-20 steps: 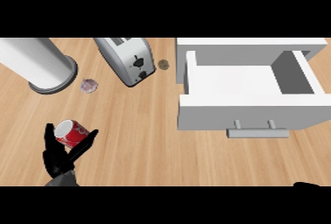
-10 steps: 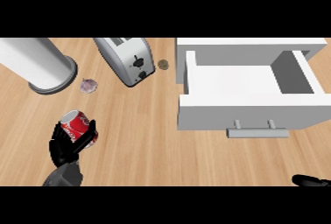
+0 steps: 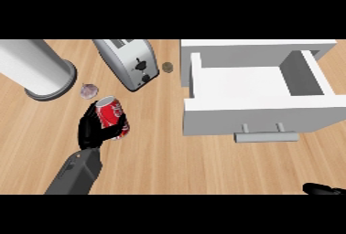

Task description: Pick up the can, place it into the drawer and close the drawer

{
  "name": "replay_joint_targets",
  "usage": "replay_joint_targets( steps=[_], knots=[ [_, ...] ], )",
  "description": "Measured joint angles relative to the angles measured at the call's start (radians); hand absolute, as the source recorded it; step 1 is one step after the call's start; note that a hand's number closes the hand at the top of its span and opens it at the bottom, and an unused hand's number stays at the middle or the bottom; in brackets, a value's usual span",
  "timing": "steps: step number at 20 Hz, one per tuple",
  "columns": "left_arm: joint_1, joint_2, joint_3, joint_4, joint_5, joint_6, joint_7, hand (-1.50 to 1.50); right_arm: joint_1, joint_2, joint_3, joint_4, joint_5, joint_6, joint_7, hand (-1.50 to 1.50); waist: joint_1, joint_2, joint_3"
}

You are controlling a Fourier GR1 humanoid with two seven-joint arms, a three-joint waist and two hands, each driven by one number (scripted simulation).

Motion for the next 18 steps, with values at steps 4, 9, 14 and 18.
replay_joint_targets(
  steps=[4, 9, 14, 18],
  knots=[
    [-0.089, -0.015, -0.055, 0.021, -0.035, -0.070, 0.047, 1.50, -0.003, -0.013, -0.020, -0.003, -0.009, 0.001, 0.006, -1.50, 0.003, -0.001, 0.000],
    [-0.172, -0.029, -0.097, -0.008, -0.066, -0.092, 0.143, 1.50, -0.005, -0.010, -0.021, -0.006, 0.003, -0.008, 0.011, -1.50, 0.014, -0.003, 0.001],
    [-0.239, -0.040, -0.138, -0.108, -0.097, -0.066, 0.263, 1.50, -0.014, -0.017, -0.026, -0.004, 0.015, -0.013, 0.018, -1.50, 0.021, -0.005, 0.001],
    [-0.289, -0.062, -0.178, -0.240, -0.104, -0.011, 0.411, 1.50, -0.003, -0.021, -0.041, -0.008, 0.003, -0.007, 0.016, -1.50, 0.025, -0.008, 0.001]
  ],
)
